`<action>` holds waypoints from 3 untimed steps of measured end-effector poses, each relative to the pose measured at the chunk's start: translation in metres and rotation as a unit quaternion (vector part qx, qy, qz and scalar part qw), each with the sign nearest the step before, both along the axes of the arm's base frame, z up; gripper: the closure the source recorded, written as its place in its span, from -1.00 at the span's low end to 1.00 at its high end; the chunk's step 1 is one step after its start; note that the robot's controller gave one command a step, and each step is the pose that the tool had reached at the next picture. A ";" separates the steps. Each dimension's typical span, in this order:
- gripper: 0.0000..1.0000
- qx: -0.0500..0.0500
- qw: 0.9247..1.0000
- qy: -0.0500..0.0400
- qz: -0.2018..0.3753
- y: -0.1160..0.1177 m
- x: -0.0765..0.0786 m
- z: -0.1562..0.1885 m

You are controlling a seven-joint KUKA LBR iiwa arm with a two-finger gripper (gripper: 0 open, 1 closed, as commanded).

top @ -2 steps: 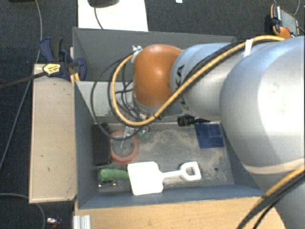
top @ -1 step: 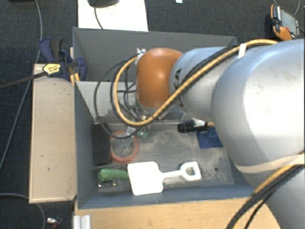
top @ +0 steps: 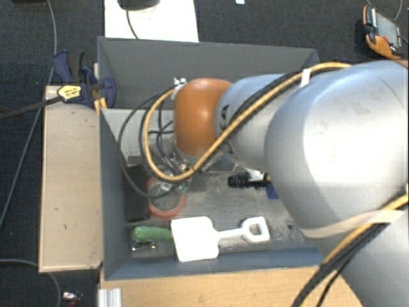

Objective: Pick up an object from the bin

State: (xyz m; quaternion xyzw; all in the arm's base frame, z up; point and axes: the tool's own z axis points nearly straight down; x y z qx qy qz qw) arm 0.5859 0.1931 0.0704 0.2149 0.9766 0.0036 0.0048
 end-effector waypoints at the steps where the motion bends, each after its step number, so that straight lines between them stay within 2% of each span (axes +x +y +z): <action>1: 1.00 0.000 0.996 0.000 -0.085 -0.001 0.005 0.000; 2: 1.00 0.000 0.996 0.000 -0.085 -0.001 0.005 0.000; 3: 1.00 -0.001 0.996 0.004 -0.086 -0.002 0.003 0.019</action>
Offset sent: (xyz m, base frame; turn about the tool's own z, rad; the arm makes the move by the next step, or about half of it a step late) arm 0.0000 0.0000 0.0000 0.0000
